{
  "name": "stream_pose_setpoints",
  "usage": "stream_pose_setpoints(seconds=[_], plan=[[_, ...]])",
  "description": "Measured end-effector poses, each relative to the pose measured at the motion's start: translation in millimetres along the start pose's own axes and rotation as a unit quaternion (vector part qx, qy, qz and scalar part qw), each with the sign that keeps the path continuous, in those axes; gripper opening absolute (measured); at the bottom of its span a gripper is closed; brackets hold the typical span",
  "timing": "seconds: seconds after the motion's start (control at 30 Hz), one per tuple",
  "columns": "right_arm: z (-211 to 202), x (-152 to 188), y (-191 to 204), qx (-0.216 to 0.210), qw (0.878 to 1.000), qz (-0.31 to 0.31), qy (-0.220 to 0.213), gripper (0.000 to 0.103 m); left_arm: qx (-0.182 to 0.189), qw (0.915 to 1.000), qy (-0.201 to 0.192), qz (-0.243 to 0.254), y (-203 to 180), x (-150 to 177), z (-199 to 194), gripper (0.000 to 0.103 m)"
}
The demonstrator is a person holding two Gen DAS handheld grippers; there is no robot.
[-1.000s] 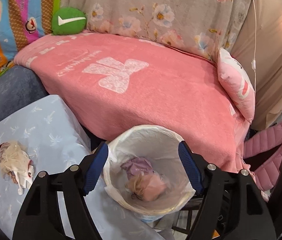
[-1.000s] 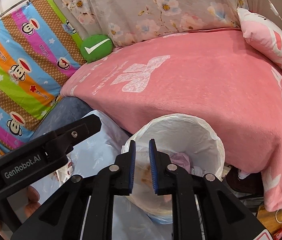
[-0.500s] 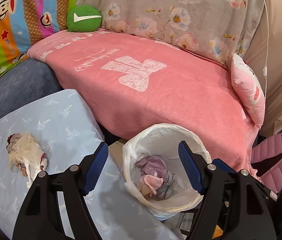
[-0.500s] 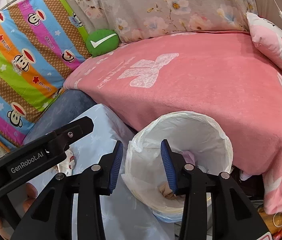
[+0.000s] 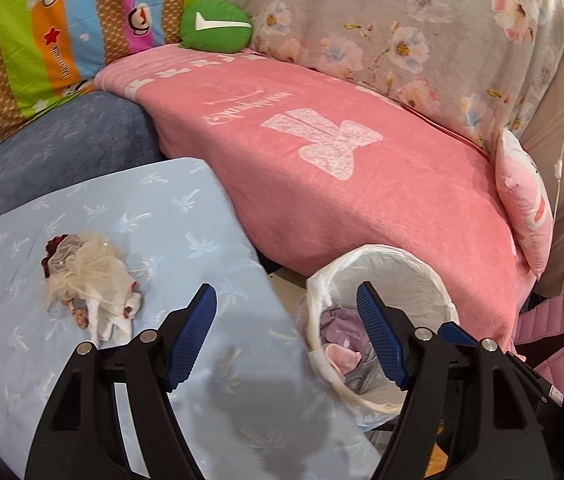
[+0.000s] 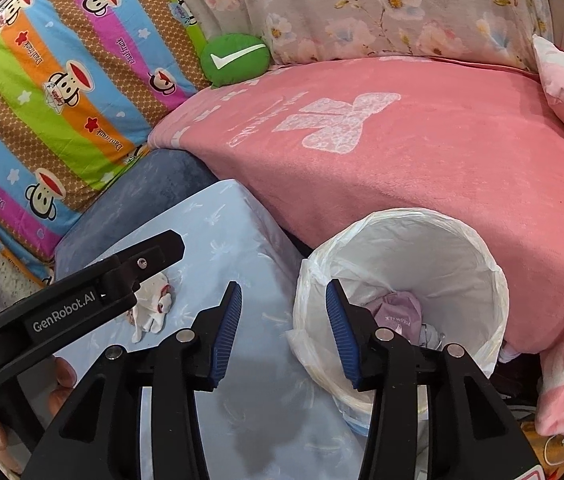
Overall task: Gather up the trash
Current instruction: 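Move both grippers back over the doll in the cream tulle dress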
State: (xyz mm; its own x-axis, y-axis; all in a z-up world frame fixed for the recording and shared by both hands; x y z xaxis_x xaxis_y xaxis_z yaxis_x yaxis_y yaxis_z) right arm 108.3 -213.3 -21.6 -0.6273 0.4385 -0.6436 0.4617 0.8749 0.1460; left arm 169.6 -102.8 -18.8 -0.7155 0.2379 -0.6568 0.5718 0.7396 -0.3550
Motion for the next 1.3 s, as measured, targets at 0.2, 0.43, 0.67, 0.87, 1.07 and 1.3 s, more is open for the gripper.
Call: stream_pose_setpoints(seconds=[0.2, 0.43, 0.67, 0.87, 1.07, 1.3], plan=[[4, 8, 26, -0.004, 1.0, -0.024, 0.005, 0.047, -0.027, 0.9993, 0.003, -0.026, 37, 11, -9, 0.069], [11, 17, 58, -0.015, 0.999, -0.05, 0.015, 0.047, -0.058, 0.9969, -0.001, -0.052, 78, 21, -22, 0.069], [19, 28, 88, -0.022, 0.997, -0.074, 0.026, 0.048, -0.084, 0.9934, -0.002, -0.078, 114, 32, -34, 0.069], [25, 32, 108, -0.023, 0.995, -0.089, 0.03, 0.048, -0.096, 0.9902, 0.001, -0.101, 142, 39, -40, 0.07], [32, 36, 126, -0.026, 0.994, -0.1, 0.035, 0.05, -0.104, 0.9859, 0.004, -0.131, 171, 45, -44, 0.077], [46, 40, 148, -0.028, 0.993, -0.11, 0.042, 0.052, -0.108, 0.9793, 0.009, -0.17, 205, 50, -40, 0.081]])
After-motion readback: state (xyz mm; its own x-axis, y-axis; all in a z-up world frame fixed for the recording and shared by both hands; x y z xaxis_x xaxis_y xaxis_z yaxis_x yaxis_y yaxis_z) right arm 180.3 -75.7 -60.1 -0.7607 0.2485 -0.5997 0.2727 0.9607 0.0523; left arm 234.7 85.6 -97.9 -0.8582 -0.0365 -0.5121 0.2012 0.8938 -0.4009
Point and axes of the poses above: each gripper's, at about its wrist camera, not at the fingertips, and z roughly the way its jaws point, y to its left, x to its underside, the point moved 9 cm from there along z, roughly the way its jaws point, and after that the axes turned 11 degrees about x, right-handed, at the moved point
